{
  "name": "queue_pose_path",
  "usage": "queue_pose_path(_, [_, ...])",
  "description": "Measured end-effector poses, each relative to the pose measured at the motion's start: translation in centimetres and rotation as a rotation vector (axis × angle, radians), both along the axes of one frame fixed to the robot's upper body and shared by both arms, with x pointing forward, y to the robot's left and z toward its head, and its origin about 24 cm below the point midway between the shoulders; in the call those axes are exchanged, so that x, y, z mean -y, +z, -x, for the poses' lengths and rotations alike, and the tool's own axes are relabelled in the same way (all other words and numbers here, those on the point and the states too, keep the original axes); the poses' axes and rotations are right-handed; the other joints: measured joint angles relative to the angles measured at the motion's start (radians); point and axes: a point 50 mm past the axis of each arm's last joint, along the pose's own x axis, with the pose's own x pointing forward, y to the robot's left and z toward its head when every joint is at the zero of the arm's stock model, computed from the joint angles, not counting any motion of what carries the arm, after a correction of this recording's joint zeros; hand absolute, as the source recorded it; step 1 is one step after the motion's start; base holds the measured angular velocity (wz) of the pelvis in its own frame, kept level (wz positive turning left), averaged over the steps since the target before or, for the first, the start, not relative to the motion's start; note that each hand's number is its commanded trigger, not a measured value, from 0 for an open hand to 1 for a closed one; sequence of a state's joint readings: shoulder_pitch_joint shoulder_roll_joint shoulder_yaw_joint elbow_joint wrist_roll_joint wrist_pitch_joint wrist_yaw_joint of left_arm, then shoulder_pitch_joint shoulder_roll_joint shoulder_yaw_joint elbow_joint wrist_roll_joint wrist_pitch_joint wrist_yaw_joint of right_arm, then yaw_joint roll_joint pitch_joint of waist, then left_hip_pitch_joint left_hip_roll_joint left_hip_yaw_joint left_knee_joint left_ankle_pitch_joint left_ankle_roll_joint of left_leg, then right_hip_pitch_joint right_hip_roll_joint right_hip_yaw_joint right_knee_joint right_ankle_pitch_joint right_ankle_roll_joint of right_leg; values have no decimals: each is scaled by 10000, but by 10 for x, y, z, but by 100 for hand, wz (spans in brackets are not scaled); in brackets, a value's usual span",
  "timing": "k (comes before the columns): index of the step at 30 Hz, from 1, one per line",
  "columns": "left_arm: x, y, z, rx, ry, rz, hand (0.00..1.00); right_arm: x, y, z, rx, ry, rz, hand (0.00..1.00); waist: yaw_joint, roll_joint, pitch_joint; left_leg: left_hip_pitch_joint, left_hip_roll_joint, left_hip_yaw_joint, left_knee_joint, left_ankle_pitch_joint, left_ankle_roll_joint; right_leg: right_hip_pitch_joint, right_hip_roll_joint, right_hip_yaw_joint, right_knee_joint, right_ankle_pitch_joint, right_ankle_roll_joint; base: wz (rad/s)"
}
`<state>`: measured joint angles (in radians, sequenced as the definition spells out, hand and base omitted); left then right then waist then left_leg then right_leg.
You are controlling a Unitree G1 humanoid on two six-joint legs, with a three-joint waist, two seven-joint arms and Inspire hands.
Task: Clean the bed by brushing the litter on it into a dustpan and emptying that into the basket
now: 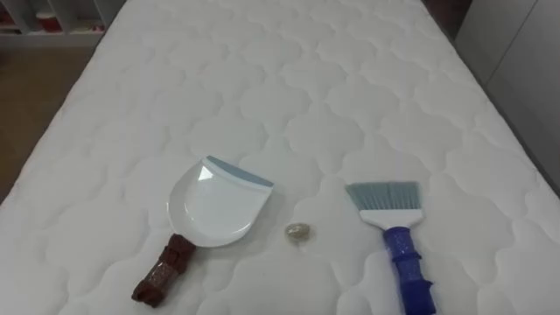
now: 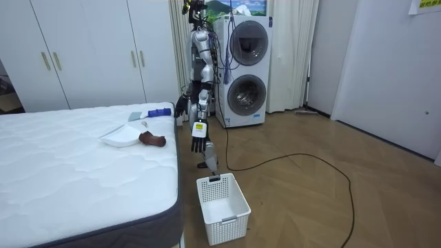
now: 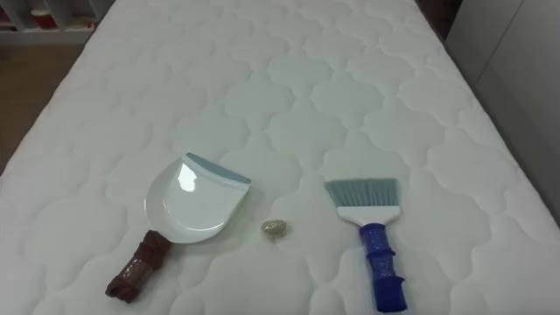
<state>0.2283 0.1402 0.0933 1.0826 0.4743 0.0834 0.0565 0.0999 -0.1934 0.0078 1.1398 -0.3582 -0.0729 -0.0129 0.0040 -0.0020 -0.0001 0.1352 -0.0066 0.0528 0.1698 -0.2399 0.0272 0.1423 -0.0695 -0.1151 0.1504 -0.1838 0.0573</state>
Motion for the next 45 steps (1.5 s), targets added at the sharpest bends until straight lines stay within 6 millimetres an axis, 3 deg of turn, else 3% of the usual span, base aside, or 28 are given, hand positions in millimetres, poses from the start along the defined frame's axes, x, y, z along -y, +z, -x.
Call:
queue_pose_path(18, [0,0,7,-86,184,15,0,-1,0,-1,164,-231,36,0,120,-41,1,10,0,-13,0,0,0,0,0,2,-2,0,1,0])
queue_pose_path(23, [-3,1,10,69,469,-221,0,-2,0,1,180,-562,-74,0,285,-74,-7,-93,-4,-191,96,-1,-2,23,-21,-374,5,0,0,11])
queue_pose_path(35, [-23,9,13,1611,3391,-1999,0,2,-1,10,175,-1181,184,0,604,23,-5,-79,-22,-429,99,-4,-8,166,-36,-631,1,7,-11,5])
queue_pose_path(45, [-41,39,-40,5665,4428,-4235,0,2,-2,12,288,-1306,144,0,581,-57,8,-210,-62,-796,195,27,-44,179,-56,-882,-3,7,-12,7])
